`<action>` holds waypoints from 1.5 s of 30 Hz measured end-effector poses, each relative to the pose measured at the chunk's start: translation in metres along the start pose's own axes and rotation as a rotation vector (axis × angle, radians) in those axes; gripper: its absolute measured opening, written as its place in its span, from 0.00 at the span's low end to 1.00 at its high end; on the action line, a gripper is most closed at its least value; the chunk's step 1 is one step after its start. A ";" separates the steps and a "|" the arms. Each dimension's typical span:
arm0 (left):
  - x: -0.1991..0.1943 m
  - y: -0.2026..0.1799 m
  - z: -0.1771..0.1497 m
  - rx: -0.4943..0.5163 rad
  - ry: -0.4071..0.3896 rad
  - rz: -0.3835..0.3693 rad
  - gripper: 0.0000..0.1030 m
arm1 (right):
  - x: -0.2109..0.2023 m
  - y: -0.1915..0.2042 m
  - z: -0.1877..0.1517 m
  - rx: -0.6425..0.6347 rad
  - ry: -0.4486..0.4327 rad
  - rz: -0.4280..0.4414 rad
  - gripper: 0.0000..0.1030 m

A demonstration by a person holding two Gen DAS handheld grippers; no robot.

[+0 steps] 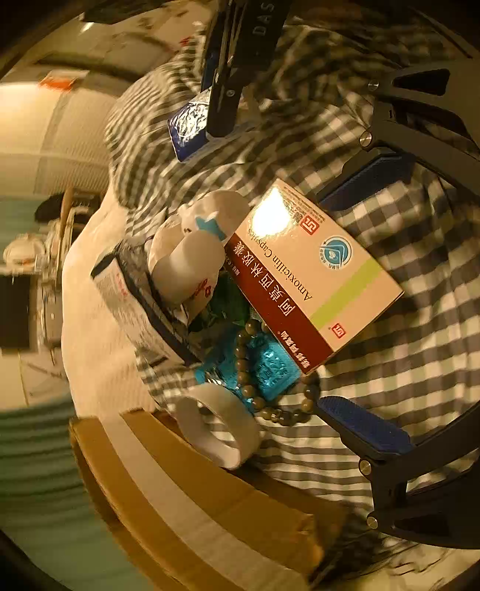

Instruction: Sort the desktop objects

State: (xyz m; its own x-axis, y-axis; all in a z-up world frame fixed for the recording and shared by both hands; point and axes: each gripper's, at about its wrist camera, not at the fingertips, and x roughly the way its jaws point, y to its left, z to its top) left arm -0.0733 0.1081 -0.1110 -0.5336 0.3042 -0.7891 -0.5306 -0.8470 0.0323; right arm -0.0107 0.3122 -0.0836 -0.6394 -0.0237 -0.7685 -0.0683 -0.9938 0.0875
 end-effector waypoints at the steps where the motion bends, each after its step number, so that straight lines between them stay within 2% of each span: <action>1: 0.001 -0.001 0.000 0.019 -0.002 -0.007 1.00 | 0.002 0.003 -0.003 -0.007 0.016 -0.005 0.48; 5: 0.008 -0.003 0.002 0.136 -0.030 -0.046 1.00 | 0.018 0.010 -0.016 0.008 0.106 0.023 0.48; 11: 0.030 0.007 0.009 0.174 0.018 -0.197 1.00 | 0.026 0.015 -0.020 -0.003 0.137 -0.001 0.49; 13: 0.037 0.002 0.008 0.189 0.034 -0.195 1.00 | 0.027 0.016 -0.020 -0.005 0.137 -0.008 0.49; 17: 0.037 -0.011 -0.001 0.222 -0.001 -0.132 0.97 | 0.026 0.020 -0.021 -0.019 0.128 -0.027 0.49; 20: 0.029 -0.008 -0.004 0.161 -0.021 -0.137 0.93 | 0.022 0.022 -0.023 -0.022 0.113 -0.045 0.48; 25: 0.004 0.000 -0.014 -0.025 -0.060 -0.172 0.90 | -0.003 0.022 -0.032 -0.013 0.067 -0.053 0.48; 28: -0.018 0.001 -0.020 -0.120 -0.122 -0.215 0.86 | -0.022 0.026 -0.037 -0.025 0.029 -0.062 0.48; 30: -0.038 0.000 -0.020 -0.164 -0.176 -0.191 0.86 | -0.031 0.028 -0.038 -0.033 0.006 -0.062 0.48; 35: -0.084 0.009 -0.023 -0.242 -0.284 -0.122 0.86 | -0.055 0.038 -0.039 -0.053 -0.044 -0.054 0.48; 39: -0.118 0.024 -0.032 -0.293 -0.340 -0.110 0.86 | -0.069 0.044 -0.038 -0.054 -0.075 -0.037 0.48; 45: -0.136 0.045 -0.030 -0.344 -0.382 -0.117 0.86 | -0.077 0.050 -0.034 -0.055 -0.108 0.005 0.48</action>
State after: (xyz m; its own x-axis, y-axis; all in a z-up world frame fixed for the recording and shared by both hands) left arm -0.0048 0.0160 -0.0207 -0.7199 0.4879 -0.4937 -0.3881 -0.8727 -0.2964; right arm 0.0617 0.2607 -0.0416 -0.7187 -0.0200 -0.6950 -0.0248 -0.9982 0.0543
